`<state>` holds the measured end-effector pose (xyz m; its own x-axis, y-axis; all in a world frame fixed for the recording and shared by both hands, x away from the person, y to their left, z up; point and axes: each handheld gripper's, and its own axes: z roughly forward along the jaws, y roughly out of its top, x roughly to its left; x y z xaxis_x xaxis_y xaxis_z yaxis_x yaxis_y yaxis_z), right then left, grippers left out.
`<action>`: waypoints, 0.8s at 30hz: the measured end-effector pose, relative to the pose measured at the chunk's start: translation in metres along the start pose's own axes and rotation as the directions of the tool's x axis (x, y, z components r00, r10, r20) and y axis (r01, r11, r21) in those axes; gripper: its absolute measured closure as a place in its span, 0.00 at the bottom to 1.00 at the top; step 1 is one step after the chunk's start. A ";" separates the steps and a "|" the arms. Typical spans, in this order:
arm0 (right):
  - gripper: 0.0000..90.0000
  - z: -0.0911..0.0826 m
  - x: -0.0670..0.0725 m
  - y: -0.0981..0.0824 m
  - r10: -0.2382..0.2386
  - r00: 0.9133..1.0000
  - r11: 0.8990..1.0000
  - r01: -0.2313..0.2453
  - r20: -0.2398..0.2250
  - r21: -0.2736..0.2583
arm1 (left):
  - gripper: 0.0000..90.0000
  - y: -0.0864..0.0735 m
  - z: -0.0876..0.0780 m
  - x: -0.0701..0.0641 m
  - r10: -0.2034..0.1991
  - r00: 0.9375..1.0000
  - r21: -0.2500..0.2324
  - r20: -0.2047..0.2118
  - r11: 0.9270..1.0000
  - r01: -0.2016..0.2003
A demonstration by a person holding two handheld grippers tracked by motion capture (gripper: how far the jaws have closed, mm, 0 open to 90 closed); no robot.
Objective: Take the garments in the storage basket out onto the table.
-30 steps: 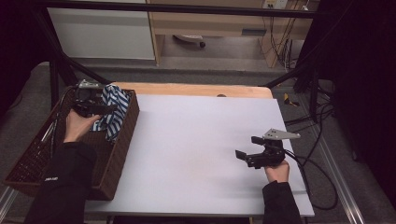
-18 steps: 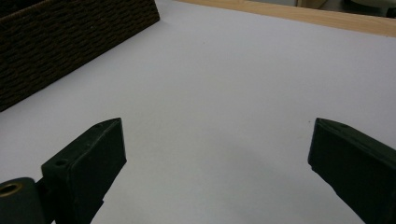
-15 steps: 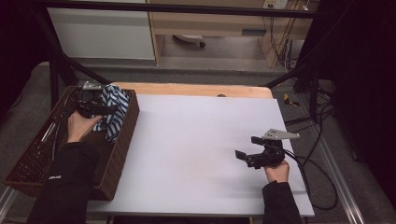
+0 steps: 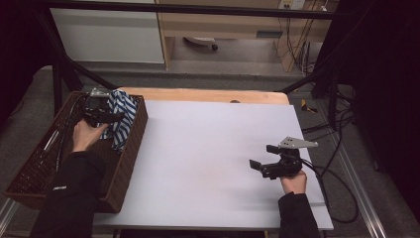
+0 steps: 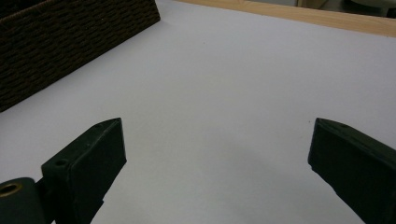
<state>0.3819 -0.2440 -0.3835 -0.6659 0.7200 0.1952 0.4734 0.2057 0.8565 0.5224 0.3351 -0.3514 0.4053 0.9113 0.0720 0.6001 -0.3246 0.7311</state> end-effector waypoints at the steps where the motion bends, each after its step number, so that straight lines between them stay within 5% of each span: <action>1: 0.05 0.000 0.000 0.000 0.000 1.000 1.000 0.000 -0.001 0.000 | 0.48 0.000 0.000 0.000 0.001 1.000 -0.002 0.002 1.000 -0.001; 24: 0.05 0.000 0.000 0.000 0.000 1.000 1.000 0.000 -0.002 -0.004 | 0.82 0.000 0.000 -0.008 0.056 0.998 0.057 0.018 0.997 -0.057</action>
<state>0.3818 -0.2440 -0.3832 -0.6671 0.7187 0.1962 0.4713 0.2031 0.8583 0.5189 0.3283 -0.3520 0.4507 0.8870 0.1005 0.6145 -0.3899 0.6858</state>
